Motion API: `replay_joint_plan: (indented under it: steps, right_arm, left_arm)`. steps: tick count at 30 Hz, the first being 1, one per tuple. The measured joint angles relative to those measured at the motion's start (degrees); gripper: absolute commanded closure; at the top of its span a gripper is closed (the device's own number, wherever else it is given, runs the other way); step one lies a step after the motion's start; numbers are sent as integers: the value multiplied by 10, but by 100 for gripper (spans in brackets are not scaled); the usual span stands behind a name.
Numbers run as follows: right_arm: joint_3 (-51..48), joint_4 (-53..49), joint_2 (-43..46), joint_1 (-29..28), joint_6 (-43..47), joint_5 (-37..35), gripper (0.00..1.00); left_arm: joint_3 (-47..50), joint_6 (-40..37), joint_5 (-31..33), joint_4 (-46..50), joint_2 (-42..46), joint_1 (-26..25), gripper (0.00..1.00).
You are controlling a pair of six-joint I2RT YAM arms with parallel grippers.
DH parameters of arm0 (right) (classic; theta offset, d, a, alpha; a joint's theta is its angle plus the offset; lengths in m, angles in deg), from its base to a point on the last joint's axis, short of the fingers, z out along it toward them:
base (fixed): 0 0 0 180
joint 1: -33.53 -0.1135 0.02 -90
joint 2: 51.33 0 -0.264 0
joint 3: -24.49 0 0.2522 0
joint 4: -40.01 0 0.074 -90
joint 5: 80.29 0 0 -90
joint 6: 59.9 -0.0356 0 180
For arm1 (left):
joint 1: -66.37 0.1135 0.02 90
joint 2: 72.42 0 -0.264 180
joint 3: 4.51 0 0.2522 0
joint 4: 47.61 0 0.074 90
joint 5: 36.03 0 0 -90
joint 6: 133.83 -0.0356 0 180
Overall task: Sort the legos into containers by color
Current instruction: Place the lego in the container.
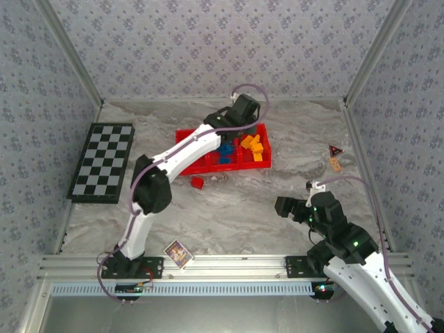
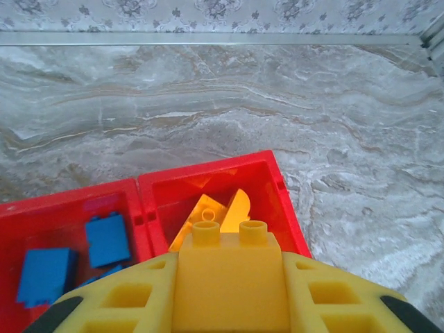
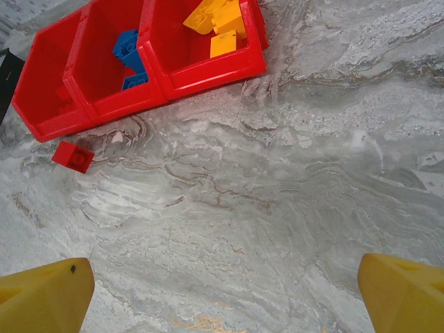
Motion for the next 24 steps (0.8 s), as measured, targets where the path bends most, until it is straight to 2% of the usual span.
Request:
replay_joint_plan:
  steps: [3,6,9,11,14,19,24]
  right_arm:
    - [0,0,0,0,0,-2,0]
    - [0,0,0,0,0,-4,0]
    - [0,0,0,0,0,-4,0]
    - [0,0,2,0,0,-4,0]
    - [0,0,2,0,0,-4,0]
    - [0,0,2,0,0,-4,1]
    - [0,0,2,0,0,-4,0]
  left_arm:
    - [-47,1,-10,7,-58,3,77]
    - [-73,5,-21,15,-98,4,71]
    - [-79,7,-32,23,-114,4,55]
    - [-79,7,-35,26,-115,4,39]
    - [-85,3,-38,24,-115,4,29]
    - [-76,-17,-39,23,-92,3,12]
    - [12,-50,-19,22,7,-2,0]
